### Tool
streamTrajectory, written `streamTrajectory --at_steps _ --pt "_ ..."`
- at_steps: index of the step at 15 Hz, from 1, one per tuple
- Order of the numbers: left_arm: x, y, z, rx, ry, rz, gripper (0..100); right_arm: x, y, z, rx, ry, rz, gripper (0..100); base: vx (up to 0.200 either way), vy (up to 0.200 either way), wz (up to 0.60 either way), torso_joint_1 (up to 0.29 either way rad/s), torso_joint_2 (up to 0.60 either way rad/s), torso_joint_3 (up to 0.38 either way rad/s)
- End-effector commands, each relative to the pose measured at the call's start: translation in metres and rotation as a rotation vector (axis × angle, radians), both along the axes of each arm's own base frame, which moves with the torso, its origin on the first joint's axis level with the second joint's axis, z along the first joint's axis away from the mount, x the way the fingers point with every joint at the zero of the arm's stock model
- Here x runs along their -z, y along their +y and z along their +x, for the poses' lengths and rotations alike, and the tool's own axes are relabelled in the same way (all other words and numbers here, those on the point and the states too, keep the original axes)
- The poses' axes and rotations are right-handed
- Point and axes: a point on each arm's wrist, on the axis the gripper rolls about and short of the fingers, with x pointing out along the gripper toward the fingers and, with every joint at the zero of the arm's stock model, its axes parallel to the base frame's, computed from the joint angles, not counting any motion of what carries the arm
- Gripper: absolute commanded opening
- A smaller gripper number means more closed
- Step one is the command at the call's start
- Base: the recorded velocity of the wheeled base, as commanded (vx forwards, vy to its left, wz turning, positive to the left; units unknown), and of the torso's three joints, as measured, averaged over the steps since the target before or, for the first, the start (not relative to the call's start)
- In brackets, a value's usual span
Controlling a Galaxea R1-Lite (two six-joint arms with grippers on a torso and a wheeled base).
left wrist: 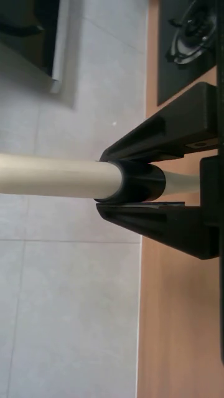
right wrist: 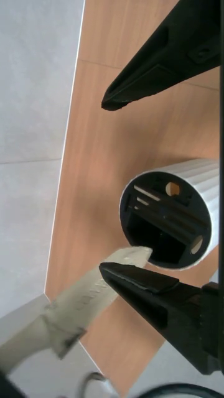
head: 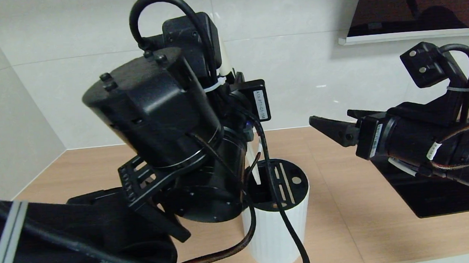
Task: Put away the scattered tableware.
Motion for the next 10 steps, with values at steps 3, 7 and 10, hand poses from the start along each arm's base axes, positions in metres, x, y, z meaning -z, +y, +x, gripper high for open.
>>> streamTrajectory --at_steps 3,7,10 --pt "0.020 -0.011 0.007 0.003 0.035 0.046 0 0.001 0.001 0.001 0.001 0.004 -0.002 100 0.000 0.000 0.00 0.000 0.00 0.000" --pt "0.029 -0.016 0.009 0.006 0.050 0.063 0 0.002 0.001 0.001 0.001 0.005 -0.003 100 0.000 0.000 0.00 0.000 0.00 0.000" --pt "0.035 -0.021 0.007 0.018 0.058 0.067 0 0.002 0.000 0.001 0.002 0.005 -0.003 100 0.000 0.000 0.00 0.000 0.00 0.000"
